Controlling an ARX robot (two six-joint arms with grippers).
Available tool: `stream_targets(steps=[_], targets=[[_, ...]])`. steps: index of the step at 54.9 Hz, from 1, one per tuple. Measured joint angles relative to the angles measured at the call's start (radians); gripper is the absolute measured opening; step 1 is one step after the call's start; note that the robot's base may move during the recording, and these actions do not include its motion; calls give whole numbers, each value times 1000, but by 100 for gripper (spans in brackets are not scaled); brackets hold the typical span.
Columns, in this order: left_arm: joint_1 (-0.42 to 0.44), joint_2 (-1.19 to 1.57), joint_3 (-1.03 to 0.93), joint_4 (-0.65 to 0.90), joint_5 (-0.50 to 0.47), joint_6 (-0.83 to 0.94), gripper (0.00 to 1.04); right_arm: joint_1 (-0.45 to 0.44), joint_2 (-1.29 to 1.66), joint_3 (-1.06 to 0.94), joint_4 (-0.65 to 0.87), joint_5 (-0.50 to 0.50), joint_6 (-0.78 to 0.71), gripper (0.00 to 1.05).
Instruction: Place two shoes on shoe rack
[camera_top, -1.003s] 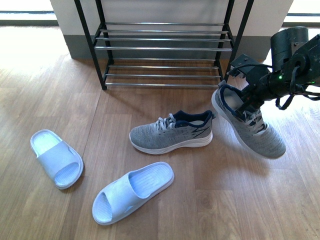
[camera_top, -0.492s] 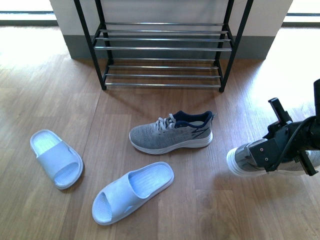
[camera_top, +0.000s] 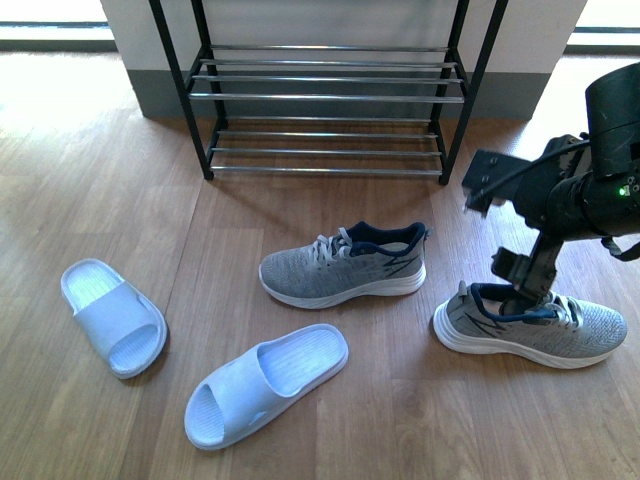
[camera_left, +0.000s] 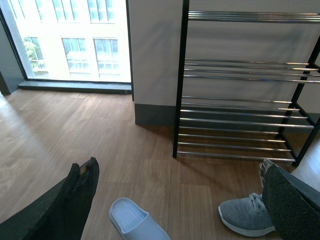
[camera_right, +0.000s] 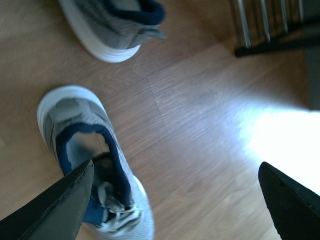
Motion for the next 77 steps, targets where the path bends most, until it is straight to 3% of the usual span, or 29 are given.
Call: stream_targets(steps=[5, 7, 18, 22, 29, 42, 77], targets=[[0, 0, 0, 0, 0, 0, 95, 11, -1, 29, -48, 79, 535, 96], [0, 0, 0, 0, 0, 0, 95, 11, -1, 35, -70, 95, 636, 96], [0, 0, 0, 0, 0, 0, 95, 10, 0, 76, -296, 181, 1550, 96], [0, 0, 0, 0, 0, 0, 95, 7, 5, 62, -340, 193, 1780, 96], [0, 0, 0, 0, 0, 0, 95, -4, 42, 28, -366, 212, 2013, 96], [0, 0, 0, 0, 0, 0, 95, -4, 150, 69, -405, 214, 2140, 96], [0, 0, 0, 0, 0, 0, 95, 1, 304, 277, -492, 238, 2166, 96]])
